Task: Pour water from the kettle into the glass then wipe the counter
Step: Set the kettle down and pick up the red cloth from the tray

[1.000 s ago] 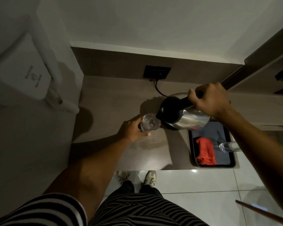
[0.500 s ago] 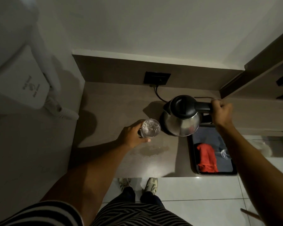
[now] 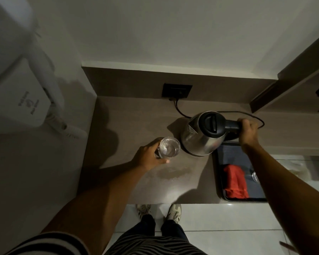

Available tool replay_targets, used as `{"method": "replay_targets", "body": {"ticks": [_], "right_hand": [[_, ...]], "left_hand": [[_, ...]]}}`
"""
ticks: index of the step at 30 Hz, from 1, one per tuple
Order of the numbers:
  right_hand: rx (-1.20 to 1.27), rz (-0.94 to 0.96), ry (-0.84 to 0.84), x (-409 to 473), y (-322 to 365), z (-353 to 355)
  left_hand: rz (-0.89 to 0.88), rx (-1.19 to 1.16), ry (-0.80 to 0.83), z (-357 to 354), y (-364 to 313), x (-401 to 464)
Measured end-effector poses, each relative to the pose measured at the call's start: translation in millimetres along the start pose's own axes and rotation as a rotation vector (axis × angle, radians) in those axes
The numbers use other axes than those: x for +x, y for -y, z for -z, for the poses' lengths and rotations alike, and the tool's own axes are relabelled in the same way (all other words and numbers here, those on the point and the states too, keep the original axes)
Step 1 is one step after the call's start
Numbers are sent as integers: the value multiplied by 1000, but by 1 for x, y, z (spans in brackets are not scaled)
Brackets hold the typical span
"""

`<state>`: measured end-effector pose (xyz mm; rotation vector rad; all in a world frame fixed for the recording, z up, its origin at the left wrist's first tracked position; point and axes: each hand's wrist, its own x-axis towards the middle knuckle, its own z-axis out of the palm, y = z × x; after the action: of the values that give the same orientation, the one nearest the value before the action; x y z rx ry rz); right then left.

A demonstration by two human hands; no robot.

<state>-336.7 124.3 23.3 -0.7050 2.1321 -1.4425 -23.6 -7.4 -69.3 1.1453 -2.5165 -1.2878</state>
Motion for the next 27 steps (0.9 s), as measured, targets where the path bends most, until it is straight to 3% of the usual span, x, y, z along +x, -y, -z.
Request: {"method": "replay_targets", "body": {"ticks": [8, 12, 15, 18, 20, 23, 25, 27], "right_hand": [[36, -58, -44, 19, -13, 5], [-58, -48, -26, 17, -18, 8], [-122, -53, -95, 9, -11, 9], [-174, -41, -283, -24, -24, 8], [-411, -77, -357, -61, -55, 7], [-847, -214, -105, -117, -107, 3], [-880, -284, 36, -136, -128, 0], [-849, -324, 31, -135, -134, -2]], "left_hand": [[15, -29, 1, -3, -2, 0], [35, -34, 7, -4, -1, 0], [35, -37, 6, -6, 0, 1], [27, -40, 3, -8, 2, 2], [23, -41, 6, -8, 3, 3], [25, -26, 20, -9, 4, 3], [36, -21, 26, -9, 5, 3], [43, -26, 20, -11, 6, 4]]}}
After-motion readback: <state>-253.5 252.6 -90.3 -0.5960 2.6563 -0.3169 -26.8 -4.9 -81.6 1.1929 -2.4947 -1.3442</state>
